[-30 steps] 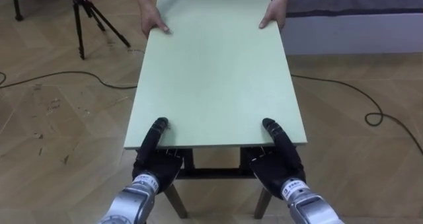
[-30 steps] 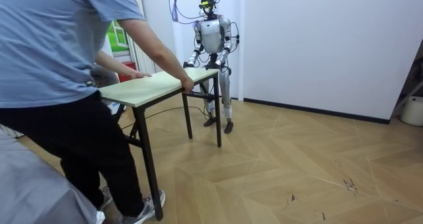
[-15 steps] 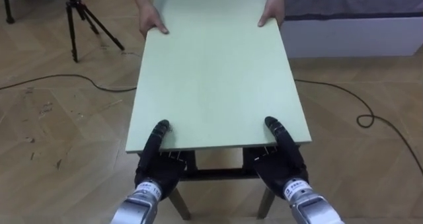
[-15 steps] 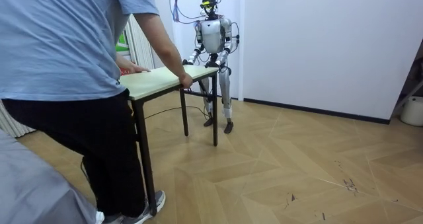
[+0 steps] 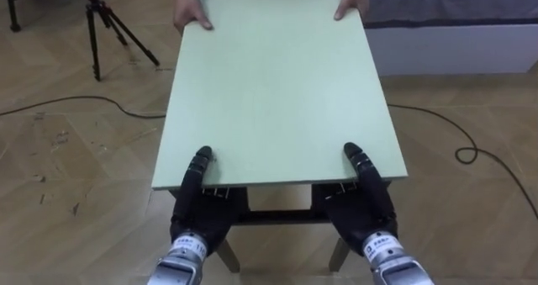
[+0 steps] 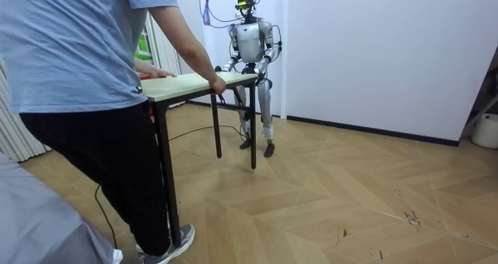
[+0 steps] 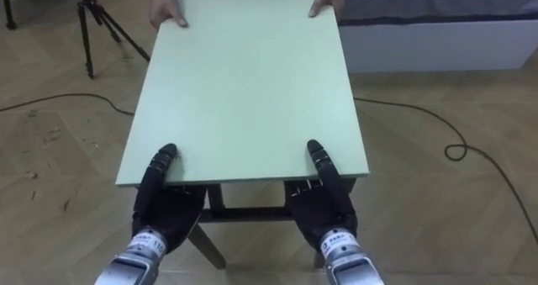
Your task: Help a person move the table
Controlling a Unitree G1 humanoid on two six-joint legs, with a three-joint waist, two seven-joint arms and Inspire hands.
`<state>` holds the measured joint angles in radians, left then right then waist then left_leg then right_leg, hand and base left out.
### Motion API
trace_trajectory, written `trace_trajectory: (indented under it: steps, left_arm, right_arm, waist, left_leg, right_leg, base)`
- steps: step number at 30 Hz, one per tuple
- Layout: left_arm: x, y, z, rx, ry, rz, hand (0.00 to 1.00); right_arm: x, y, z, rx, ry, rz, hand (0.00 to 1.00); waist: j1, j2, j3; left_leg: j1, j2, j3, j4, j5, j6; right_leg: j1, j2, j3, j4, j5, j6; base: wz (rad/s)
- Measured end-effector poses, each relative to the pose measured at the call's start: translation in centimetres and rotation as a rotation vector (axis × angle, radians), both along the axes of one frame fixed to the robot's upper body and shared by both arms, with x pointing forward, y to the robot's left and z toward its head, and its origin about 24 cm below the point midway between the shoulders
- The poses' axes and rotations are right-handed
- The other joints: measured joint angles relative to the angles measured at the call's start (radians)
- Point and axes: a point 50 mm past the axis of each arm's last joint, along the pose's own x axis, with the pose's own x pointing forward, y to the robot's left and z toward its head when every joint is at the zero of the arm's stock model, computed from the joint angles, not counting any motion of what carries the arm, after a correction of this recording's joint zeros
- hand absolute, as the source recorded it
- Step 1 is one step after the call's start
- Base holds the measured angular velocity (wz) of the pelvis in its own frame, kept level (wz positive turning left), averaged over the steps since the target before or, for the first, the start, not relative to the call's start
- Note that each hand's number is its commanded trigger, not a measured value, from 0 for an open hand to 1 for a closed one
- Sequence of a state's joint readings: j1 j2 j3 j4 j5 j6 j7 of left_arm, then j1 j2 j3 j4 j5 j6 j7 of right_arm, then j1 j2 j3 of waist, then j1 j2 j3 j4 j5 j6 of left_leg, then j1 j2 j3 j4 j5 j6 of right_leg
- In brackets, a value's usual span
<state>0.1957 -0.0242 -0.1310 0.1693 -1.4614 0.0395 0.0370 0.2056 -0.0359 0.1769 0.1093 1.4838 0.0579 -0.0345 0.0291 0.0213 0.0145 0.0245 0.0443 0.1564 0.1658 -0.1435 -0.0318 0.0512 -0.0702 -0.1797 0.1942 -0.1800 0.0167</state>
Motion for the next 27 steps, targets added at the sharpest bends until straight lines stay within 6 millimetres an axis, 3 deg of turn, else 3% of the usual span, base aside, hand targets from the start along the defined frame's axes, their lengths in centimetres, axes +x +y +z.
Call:
trace_trajectory:
  steps: [12,20,27]
  left_arm:
    - [-0.8,-0.6,0.3,0.012,-0.019,0.004,1.0]
    - [-1.2,-0.9,0.2,0.053,-0.031,0.003,1.0]
    - [-1.3,-1.0,0.2,0.073,-0.039,0.015,1.0]
  right_arm:
    - [-1.0,0.3,-0.3,-0.025,-0.039,-0.028,1.0]
    - [-1.7,0.7,-0.6,-0.011,-0.035,-0.041,1.0]
    - [-1.9,0.9,-0.7,-0.01,-0.034,-0.053,1.0]
  waist:
    - [0.003,-0.003,-0.001]
    - [0.003,-0.029,-0.0014]
    - [0.004,-0.03,-0.0006]
  left_leg:
    - [-0.023,0.002,0.005,0.004,0.0,0.0]
    - [-0.029,0.003,0.004,0.014,0.0,0.001]
    - [-0.035,0.004,0.005,0.022,-0.001,0.002]
  right_leg:
    - [-0.04,0.0,0.011,0.027,0.0,0.0]
    - [-0.041,0.001,0.013,0.027,0.0,0.0]
    - [-0.044,0.001,0.013,0.029,0.0,0.0]
  base:
    - [-0.03]
    - [0.0]
    - [0.0]
